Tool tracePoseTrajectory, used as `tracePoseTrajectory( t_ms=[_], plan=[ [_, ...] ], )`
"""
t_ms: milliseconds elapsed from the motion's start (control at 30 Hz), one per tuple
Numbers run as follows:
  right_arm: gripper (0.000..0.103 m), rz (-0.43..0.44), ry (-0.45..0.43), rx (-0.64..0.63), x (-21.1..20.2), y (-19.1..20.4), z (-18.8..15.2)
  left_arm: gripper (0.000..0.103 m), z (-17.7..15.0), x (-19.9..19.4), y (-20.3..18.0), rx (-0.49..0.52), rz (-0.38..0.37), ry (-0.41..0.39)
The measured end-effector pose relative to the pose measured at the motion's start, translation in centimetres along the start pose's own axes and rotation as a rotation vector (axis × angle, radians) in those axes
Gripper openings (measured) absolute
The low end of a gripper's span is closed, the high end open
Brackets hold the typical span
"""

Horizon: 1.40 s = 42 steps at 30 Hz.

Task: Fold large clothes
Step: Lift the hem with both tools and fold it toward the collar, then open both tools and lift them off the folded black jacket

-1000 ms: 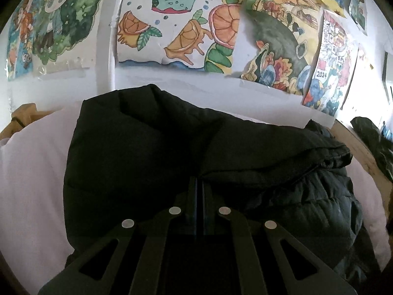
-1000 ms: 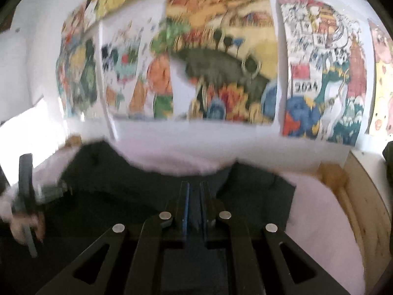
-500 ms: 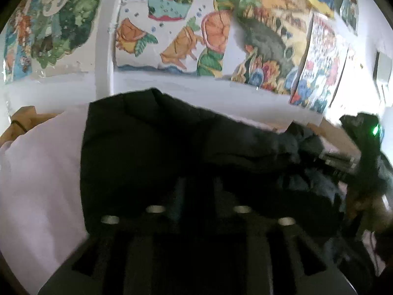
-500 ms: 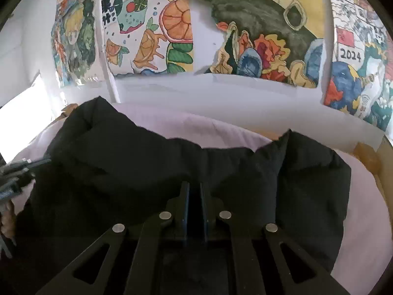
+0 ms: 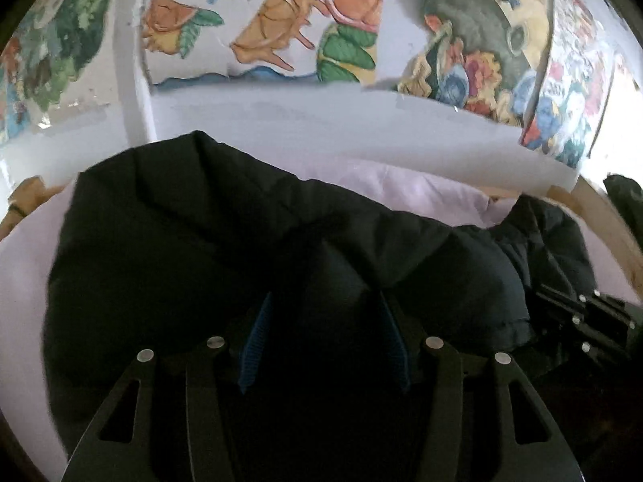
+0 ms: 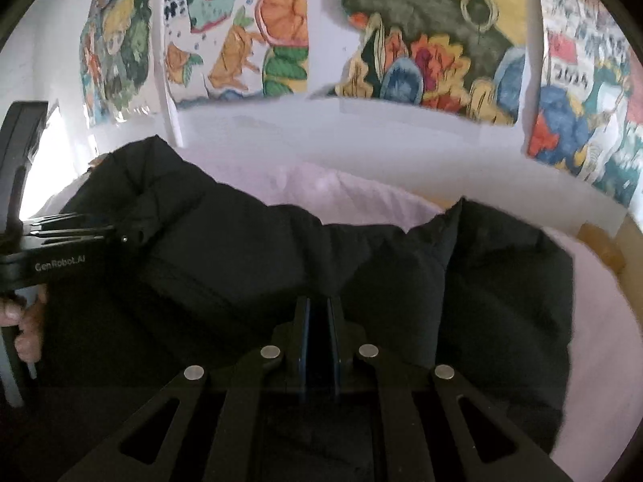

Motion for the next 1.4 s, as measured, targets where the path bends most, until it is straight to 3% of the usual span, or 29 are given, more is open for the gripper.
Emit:
tracePoseTrajectory(
  t_ms=[200,367,767,933,1067,1167,1233,1267,1300,1333,1400],
  plan=[
    [0.006,0.071,0.012,0.062,4.3,-1.7,-0.5,0.048,-0.8,3.1,1.3,0.006,-0.045,-0.033],
    [0.006,0.115,0.006,0.094,6.2,-2.5,-1.1,0.048,-1.2,4.5,1.0,0.018,-0.03,-0.06],
    [0.006,0.066,-0.021,0.077,5.4,-1.6,-1.6,0.05,-1.3,4.1,1.0,0.02,-0.058,-0.079],
    [0.008,0.072,0.003,0.148,3.7,-2.0,-1.6,0.062,-1.1,2.8,0.9,0.009,-0.095,-0.015],
    [0.009,0.14,0.031,0.278,2.0,-3.7,-2.0,0.068,-1.8,1.2,1.0,0.038,-0.085,0.038],
    [0.01,0.149,0.061,0.301,0.9,-4.1,-2.3,0.073,-2.8,-0.1,0.9,0.052,-0.054,0.062],
    [0.019,0.122,0.097,0.283,0.0,-3.8,-2.5,0.074,-3.6,-0.9,0.3,0.074,-0.005,0.08],
    [0.036,0.103,0.122,0.272,-0.4,-3.5,-2.7,0.074,-3.9,-1.2,0.0,0.089,0.017,0.087],
    [0.062,0.077,0.139,0.262,-0.9,-3.1,-2.9,0.075,-4.4,-1.7,-0.3,0.103,0.037,0.092],
    [0.072,0.064,0.141,0.251,-1.5,-2.8,-3.1,0.076,-4.8,-2.2,-0.6,0.107,0.053,0.095],
    [0.078,0.052,0.14,0.219,-2.9,-2.1,-3.7,0.078,-5.6,-3.4,-0.8,0.088,0.07,0.114]
  ],
)
Point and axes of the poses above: each gripper's, at about its wrist camera, not at the fingertips, and x roughly the way its jaws point, y to its left, z to its top, the point moved 2 cm from there along x, roughly the way its jaws point, and after that the axes turned 12 degrees about y, right-handed, at the moved point
